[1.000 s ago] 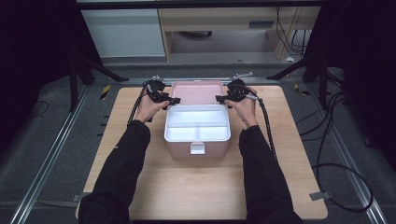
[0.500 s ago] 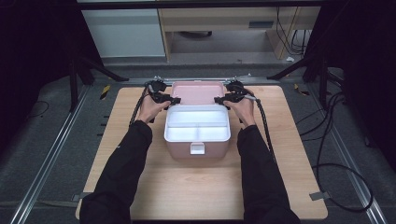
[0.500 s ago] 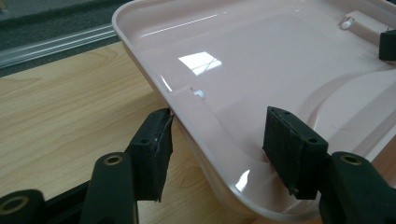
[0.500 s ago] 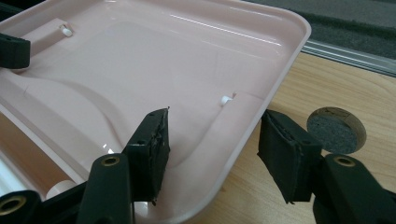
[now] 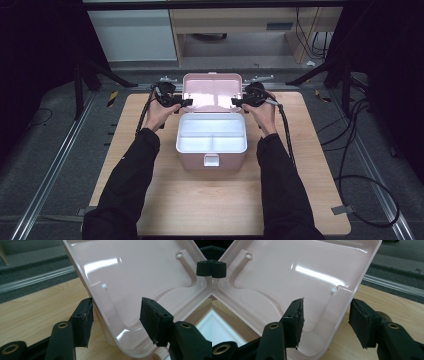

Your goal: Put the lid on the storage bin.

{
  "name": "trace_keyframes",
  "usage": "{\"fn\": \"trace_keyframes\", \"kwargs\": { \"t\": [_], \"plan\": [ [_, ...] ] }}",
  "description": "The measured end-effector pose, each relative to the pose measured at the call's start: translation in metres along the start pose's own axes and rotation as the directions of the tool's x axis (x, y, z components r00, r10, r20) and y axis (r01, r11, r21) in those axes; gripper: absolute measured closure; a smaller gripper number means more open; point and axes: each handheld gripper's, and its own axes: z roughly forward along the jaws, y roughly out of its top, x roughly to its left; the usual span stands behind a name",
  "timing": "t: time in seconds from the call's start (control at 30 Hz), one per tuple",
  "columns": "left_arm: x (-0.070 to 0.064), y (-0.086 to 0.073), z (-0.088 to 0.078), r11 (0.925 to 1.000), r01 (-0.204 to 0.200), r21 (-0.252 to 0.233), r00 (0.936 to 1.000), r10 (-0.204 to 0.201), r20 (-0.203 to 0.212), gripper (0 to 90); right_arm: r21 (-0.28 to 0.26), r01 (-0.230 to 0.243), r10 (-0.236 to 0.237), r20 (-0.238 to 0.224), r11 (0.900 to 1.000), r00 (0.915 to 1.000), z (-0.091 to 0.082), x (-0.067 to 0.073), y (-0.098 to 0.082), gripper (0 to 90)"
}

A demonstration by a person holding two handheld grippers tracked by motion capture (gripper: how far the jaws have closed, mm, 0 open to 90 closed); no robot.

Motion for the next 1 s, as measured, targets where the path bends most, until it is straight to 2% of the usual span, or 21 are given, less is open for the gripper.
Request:
{"fn": "trace_keyframes", "kwargs": {
  "t": [0.13,0.4,0.53,0.63,0.73,0.87,1.0],
  "plan": [
    [-0.008,0.005,-0.012,0.999,-0.041,-0.016,0.999,0.041,-0.018,45.2,-0.02,0.022,-0.022,0.006,1.0,0.9997,-0.013,0.005,0.006,46.3],
    [-0.022,0.011,-0.037,0.994,-0.106,-0.027,0.9943,0.105,-0.017,47.1,-0.066,0.053,-0.052,0.013,0.996,0.9986,-0.039,0.015,0.014,46.9],
    [-0.026,0.013,-0.044,0.9919,-0.12,-0.041,0.9925,0.119,-0.024,47.2,-0.081,0.064,-0.062,0.022,0.995,0.9978,-0.047,0.019,0.018,47.0],
    [-0.027,0.016,-0.051,0.9918,-0.103,-0.076,0.9947,0.102,-0.013,47.4,-0.093,0.074,-0.072,0.025,0.993,0.9971,-0.052,0.022,0.019,47.7],
    [-0.029,0.018,-0.055,0.9904,-0.124,-0.06,0.9922,0.124,-0.018,48.3,-0.107,0.069,-0.067,0.025,0.992,0.9975,-0.057,0.024,0.021,47.9],
    [-0.035,0.019,-0.059,0.9863,-0.16,-0.041,0.9869,0.158,-0.031,48.2,-0.111,0.089,-0.086,0.034,0.99,0.9957,-0.062,0.027,0.023,47.8],
    [-0.04,0.02,-0.063,0.9842,-0.169,-0.052,0.9852,0.168,-0.036,48.5,-0.135,0.089,-0.085,0.032,0.987,0.9958,-0.072,0.029,0.022,47.9]
  ]
}}
